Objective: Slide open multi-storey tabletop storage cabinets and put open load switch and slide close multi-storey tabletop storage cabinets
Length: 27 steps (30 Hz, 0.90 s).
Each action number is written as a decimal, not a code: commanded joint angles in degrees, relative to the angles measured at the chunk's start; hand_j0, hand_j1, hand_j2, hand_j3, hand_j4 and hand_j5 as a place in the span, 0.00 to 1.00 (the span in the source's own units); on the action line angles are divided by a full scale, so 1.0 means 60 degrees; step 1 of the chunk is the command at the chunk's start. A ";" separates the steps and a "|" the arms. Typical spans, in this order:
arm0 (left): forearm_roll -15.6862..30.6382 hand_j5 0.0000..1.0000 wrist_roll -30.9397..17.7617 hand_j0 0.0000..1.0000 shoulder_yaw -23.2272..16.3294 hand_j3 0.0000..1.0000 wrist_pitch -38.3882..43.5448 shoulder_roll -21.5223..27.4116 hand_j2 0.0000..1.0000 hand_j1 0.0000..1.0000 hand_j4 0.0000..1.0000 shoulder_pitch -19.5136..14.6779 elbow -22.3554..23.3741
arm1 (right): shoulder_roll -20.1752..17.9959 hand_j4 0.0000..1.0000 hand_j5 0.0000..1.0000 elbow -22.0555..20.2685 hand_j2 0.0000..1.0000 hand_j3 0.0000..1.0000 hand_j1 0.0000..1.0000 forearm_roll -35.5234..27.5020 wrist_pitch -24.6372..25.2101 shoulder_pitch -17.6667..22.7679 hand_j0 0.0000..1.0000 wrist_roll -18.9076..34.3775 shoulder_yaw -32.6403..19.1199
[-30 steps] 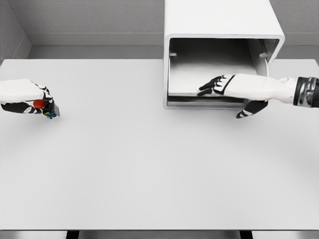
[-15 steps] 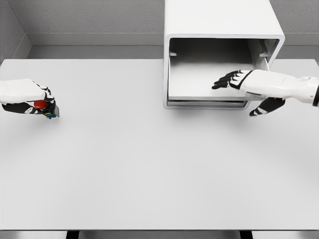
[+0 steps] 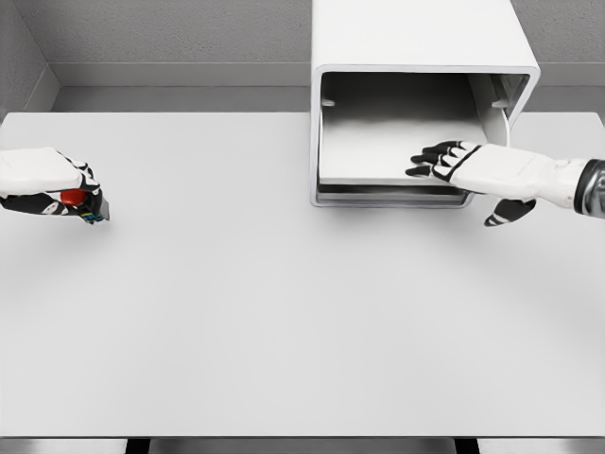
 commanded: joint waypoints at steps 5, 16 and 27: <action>0.0106 0.45 0.0006 0.45 -0.0049 0.45 0.0014 0.0076 0.45 0.45 0.45 0.0000 -0.0142 | -0.0309 1.00 1.00 -0.0531 1.00 1.00 1.00 -0.1274 -0.0420 0.0147 1.00 0.0150 -0.0239; 0.1102 0.45 0.0006 0.45 -0.0049 0.45 0.0014 0.0618 0.45 0.45 0.45 0.0132 -0.1431 | -0.0543 1.00 1.00 -0.0707 1.00 1.00 1.00 -0.1318 -0.0859 0.0367 1.00 0.0150 -0.0328; 0.2274 0.45 0.0006 0.45 -0.0005 0.45 0.0014 0.0589 0.45 0.45 0.45 -0.0219 -0.2046 | -0.0807 1.00 1.00 -0.0736 1.00 1.00 1.00 -0.1641 -0.1562 0.0792 1.00 0.0150 -0.1031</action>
